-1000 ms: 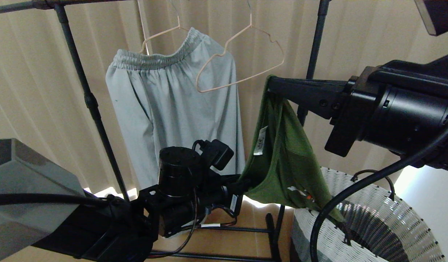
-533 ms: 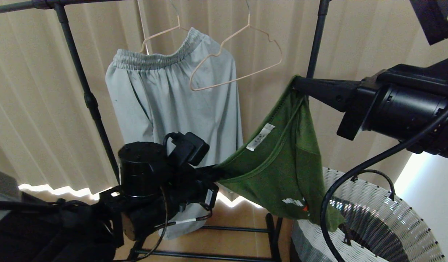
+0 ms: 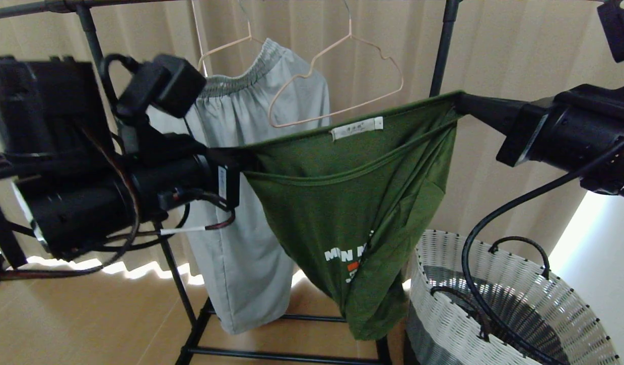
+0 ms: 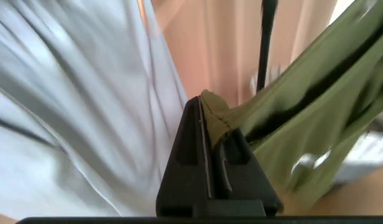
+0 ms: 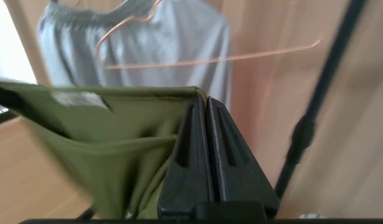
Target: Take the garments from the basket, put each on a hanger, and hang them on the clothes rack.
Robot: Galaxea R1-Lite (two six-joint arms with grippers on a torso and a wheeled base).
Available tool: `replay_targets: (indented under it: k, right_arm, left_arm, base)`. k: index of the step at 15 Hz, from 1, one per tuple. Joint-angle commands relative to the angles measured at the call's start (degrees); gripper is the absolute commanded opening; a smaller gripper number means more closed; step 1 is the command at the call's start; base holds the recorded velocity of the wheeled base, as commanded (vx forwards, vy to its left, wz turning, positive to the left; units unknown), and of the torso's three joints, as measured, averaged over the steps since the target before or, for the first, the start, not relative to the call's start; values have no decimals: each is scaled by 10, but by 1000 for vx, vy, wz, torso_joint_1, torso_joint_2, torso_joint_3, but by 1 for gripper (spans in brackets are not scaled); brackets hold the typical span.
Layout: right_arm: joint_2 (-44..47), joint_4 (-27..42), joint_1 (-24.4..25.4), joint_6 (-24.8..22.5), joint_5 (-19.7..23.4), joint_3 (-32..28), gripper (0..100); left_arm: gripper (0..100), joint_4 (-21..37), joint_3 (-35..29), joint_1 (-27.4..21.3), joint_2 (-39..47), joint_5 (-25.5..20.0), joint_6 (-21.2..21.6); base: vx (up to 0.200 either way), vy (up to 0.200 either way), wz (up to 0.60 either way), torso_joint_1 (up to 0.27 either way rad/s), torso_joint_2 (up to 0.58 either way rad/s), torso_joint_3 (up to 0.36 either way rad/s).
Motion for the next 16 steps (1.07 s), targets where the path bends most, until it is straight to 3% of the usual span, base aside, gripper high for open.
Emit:
replay_targets:
  k: [1, 4, 6, 11, 16]
  right_arm:
    - [5, -5, -13, -1, 0, -7, 0]
    - [20, -5, -17, -1, 0, -54, 0]
    - [33, -4, -27, -1, 7, -86, 0]
    - [30, -4, -30, -2, 5, -26, 0]
    - [33, -5, -40, -3, 7, -43, 0]
  left_arm:
    - [0, 74, -109, 1, -36, 0, 0]
    - [0, 159, -225, 1, -30, 1, 1]
    - [0, 192, -251, -1, -29, 2, 2]
    - [0, 195, -156, -7, -31, 5, 1]
    - [0, 180, -167, -7, -30, 3, -1]
  base:
    - [0, 0, 0, 0, 0, 0]
    - [0, 0, 0, 0, 0, 0]
    - [0, 0, 0, 0, 0, 0]
    - [0, 0, 0, 0, 0, 0]
    - [0, 0, 0, 0, 0, 0]
